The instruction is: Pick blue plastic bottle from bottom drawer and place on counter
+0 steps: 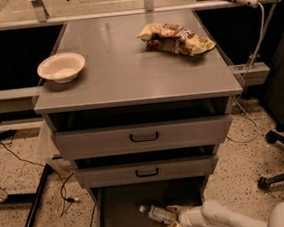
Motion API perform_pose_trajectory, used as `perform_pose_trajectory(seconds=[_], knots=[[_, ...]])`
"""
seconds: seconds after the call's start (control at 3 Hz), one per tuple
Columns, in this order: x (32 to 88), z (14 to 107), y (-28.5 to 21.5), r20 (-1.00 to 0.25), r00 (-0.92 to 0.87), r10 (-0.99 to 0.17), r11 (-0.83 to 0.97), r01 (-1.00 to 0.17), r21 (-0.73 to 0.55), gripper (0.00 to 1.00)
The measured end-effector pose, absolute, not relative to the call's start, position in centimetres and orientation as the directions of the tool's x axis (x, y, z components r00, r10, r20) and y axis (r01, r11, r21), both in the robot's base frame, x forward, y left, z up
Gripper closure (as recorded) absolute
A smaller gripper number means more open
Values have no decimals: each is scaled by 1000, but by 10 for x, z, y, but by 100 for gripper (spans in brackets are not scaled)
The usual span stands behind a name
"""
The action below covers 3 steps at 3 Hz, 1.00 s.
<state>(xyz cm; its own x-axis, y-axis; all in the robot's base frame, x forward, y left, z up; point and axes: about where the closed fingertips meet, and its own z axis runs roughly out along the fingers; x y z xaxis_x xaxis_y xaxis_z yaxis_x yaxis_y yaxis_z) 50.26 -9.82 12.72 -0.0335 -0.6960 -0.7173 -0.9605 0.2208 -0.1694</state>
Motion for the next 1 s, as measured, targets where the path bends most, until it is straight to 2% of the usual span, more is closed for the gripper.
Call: perform_pose_trajectory(seconds=[0.67,1.0], knots=[[501,129,-97,-718,-31,-695,218,-961,-170,89],[493,155,-102,-715,-2,-699,211,-956,-203,100]])
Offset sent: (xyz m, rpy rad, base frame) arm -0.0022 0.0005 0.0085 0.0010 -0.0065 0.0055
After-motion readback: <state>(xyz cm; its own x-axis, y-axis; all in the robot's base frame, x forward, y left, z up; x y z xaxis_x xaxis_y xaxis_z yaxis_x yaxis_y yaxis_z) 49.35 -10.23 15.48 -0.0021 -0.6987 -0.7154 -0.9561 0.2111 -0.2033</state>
